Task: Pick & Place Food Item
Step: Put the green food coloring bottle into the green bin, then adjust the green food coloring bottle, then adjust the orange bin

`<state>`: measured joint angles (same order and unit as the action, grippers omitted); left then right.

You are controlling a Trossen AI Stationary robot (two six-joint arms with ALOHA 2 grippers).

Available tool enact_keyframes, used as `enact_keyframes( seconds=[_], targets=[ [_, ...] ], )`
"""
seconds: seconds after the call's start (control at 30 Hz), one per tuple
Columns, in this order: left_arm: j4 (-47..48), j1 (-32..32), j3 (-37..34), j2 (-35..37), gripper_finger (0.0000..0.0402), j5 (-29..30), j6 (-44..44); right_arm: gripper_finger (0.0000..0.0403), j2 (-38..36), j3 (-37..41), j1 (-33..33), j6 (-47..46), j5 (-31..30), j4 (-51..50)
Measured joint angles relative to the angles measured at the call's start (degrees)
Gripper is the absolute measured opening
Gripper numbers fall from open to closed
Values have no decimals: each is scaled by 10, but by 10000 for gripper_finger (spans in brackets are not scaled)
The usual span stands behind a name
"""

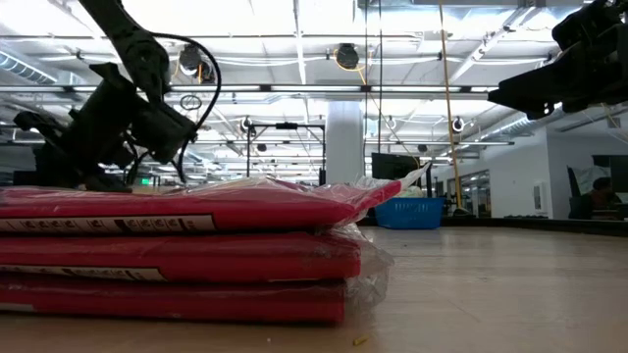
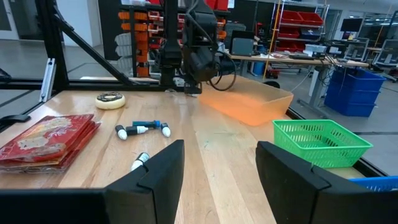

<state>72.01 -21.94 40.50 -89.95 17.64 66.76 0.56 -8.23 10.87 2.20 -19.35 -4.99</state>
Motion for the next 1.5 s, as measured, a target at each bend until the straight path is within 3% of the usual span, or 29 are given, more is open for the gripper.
enact_keyframes(
  seconds=[0.17,0.57,0.93,1.17,1.5],
  targets=[
    [-30,-12,-28,-3,3,-30,-21,187,0,0,0,0,0,0],
    [-114,-2,-63,-2,3,-15,-31,187,0,0,0,0,0,0],
    [-116,69,-36,16,5,-15,-17,187,0,0,0,0,0,0],
    [-127,110,-25,47,3,-83,-16,187,0,0,0,0,0,0],
    [-278,205,-24,92,7,-111,-94,187,0,0,0,0,0,0]
  ],
)
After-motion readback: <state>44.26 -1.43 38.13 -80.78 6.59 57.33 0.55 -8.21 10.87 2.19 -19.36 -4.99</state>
